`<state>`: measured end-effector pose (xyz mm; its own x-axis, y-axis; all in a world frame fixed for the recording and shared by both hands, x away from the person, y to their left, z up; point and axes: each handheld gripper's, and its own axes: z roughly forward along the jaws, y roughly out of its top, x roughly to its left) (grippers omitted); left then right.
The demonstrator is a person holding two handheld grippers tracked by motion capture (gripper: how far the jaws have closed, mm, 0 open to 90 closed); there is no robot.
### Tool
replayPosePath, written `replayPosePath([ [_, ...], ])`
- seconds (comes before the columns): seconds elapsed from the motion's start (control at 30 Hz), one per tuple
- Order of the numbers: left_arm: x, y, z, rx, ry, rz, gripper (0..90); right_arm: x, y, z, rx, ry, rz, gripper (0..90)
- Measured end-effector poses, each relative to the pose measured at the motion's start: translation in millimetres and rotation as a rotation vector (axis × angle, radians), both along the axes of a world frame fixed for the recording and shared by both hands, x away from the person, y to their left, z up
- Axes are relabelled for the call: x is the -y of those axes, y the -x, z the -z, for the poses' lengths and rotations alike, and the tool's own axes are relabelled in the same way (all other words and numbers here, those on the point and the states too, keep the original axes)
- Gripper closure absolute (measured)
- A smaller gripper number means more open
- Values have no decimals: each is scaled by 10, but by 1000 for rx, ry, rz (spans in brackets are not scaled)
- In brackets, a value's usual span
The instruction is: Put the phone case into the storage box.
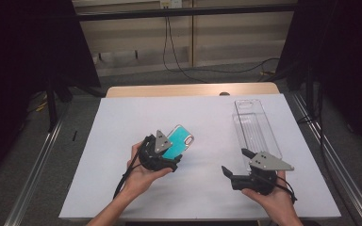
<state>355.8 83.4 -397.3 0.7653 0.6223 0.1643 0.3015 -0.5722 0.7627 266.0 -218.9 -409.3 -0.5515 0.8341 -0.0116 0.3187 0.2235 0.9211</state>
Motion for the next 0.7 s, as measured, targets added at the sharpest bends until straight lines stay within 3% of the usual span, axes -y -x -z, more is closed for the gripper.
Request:
replayPosePath([
  [0.13, 76, -31, -9, 15, 2, 1, 173, -5, -68, -18, 11, 16, -9, 115],
  [0.2, 125, -47, -20, 20, 1, 5, 172, 37, -116, -66, 40, -10, 6, 148],
  [0.43, 214, -48, -66, 68, 2, 11, 173, -9, -200, -144, 48, -42, 1, 170],
  [0.57, 244, -14, -40, 92, -3, 11, 173, -60, -265, -156, -4, -26, 0, 203],
  [0.7, 258, 2, -17, 103, 7, 1, 173, -106, -305, -175, -43, -45, 18, 181],
])
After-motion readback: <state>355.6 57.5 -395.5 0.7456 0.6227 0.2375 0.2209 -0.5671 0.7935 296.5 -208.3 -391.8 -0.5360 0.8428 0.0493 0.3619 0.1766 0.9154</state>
